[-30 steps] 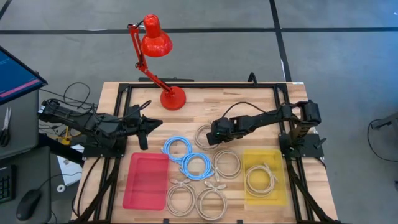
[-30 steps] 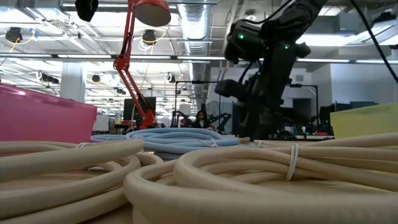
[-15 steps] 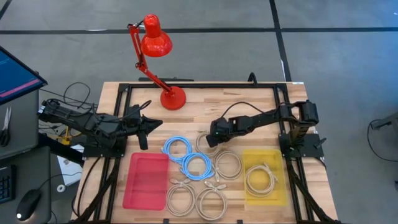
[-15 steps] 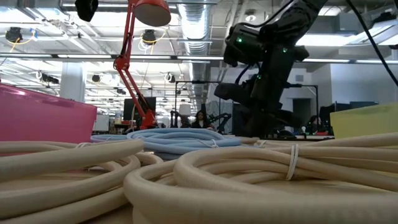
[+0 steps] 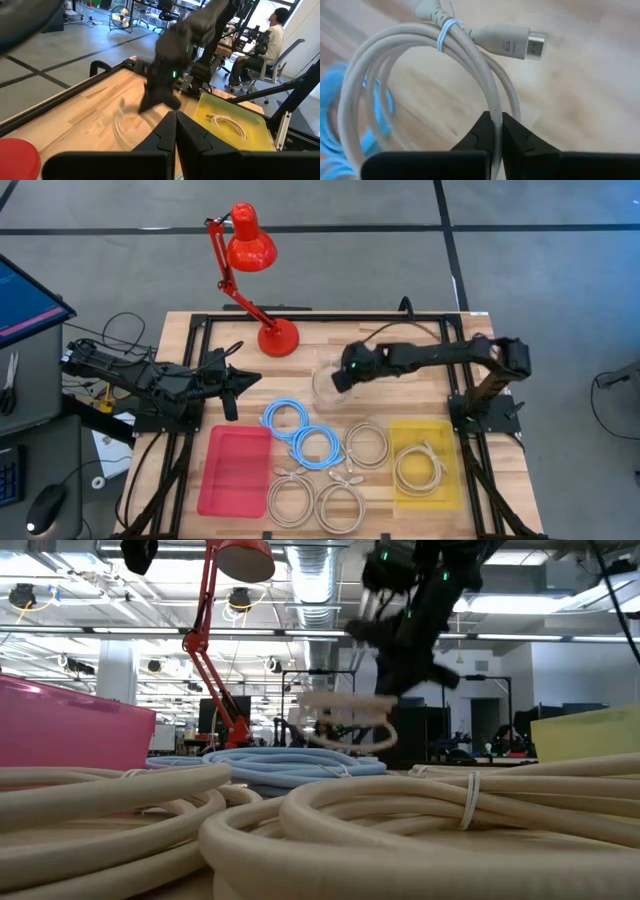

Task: Pick & Place USB Port
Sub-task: Put the light yellow charger cable into the yellow bin, then put the blue charger cable into the red bin

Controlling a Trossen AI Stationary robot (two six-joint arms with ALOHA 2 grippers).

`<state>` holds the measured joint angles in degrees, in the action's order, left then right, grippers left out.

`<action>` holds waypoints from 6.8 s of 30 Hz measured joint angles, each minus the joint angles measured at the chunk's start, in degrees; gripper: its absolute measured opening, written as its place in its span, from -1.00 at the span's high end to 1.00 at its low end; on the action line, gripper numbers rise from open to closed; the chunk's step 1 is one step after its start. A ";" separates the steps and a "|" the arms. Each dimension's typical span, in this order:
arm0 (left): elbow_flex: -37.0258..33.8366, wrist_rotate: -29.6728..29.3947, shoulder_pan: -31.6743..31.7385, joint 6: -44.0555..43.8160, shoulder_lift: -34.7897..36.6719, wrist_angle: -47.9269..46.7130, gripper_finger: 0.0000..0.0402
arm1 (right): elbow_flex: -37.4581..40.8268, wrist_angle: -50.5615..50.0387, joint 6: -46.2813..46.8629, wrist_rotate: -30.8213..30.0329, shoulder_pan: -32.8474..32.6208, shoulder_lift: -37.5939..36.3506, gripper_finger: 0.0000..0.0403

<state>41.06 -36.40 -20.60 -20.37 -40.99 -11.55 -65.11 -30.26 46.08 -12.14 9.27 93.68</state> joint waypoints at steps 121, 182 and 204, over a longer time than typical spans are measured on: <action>0.00 -0.02 0.01 2.54 0.02 0.00 0.95 | 0.68 -45.55 53.72 5.79 -46.32 -13.06 0.43; 8.26 24.39 17.25 1.47 -36.47 -24.83 0.08 | 0.66 -26.27 20.80 -28.41 -27.09 -21.06 0.47; 8.26 27.64 21.96 -3.63 -47.46 -23.93 0.09 | 0.66 -26.27 20.81 -28.41 -27.14 -21.05 0.47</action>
<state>49.32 -8.76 1.36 -24.00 -88.46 -35.48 -64.45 -56.53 66.89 -40.56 -17.87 72.63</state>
